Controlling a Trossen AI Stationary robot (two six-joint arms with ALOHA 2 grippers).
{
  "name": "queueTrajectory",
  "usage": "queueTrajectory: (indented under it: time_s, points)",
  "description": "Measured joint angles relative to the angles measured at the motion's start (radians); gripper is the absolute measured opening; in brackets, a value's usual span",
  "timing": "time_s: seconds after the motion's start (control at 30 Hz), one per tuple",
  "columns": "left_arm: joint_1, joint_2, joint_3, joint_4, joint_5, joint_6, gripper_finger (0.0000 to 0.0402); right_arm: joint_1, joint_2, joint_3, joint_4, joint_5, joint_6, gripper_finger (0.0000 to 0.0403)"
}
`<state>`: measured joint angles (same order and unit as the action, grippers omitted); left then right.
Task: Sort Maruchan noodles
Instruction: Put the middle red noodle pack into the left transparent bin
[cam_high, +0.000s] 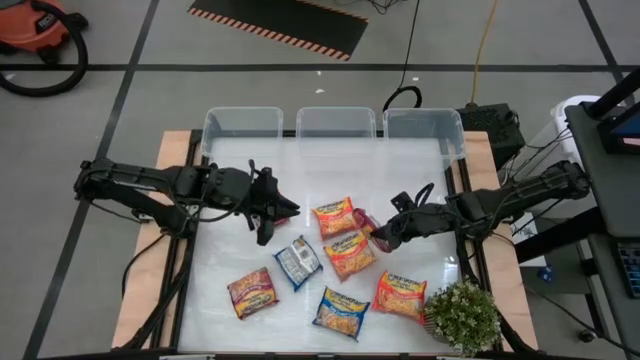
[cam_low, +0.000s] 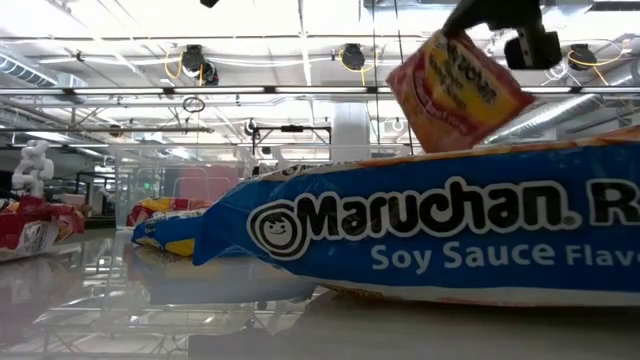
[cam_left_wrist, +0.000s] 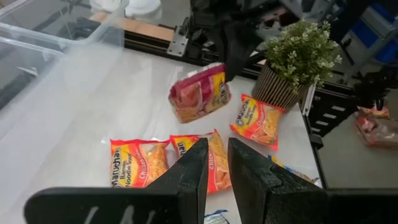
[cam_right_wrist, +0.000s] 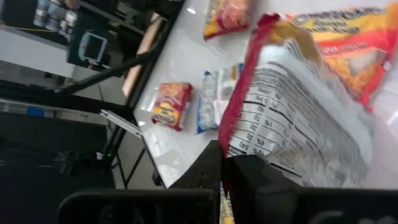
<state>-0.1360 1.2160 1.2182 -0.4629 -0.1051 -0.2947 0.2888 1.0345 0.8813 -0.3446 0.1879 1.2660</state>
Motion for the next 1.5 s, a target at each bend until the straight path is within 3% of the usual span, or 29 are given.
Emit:
queueTrajectory:
  time_s: [0.23,0.57,0.7,1.07,1.33,1.5]
  points:
    - [0.006,0.000,0.000,0.011,-0.016,-0.006,0.0083,-0.009,0.007,0.097,0.005,-0.004,-0.087,0.0000]
    - [0.026,0.009,0.000,0.124,-0.033,-0.014,0.0213,-0.044,0.006,0.265,0.003,-0.031,-0.300,0.0000]
    - [0.025,0.009,0.000,0.166,-0.087,-0.010,0.0238,-0.075,0.007,0.326,0.003,-0.092,-0.390,0.0000]
    - [0.024,0.059,-0.001,0.431,-0.117,-0.056,0.0242,-0.221,0.006,0.417,0.091,-0.358,-0.592,0.0000]
    - [0.023,0.179,0.000,0.761,-0.056,-0.054,0.0243,-0.332,0.006,0.417,0.154,-0.641,-0.608,0.0000]
    - [0.026,0.239,0.000,0.853,-0.045,-0.068,0.0276,-0.391,0.006,0.417,0.154,-0.741,-0.599,0.0000]
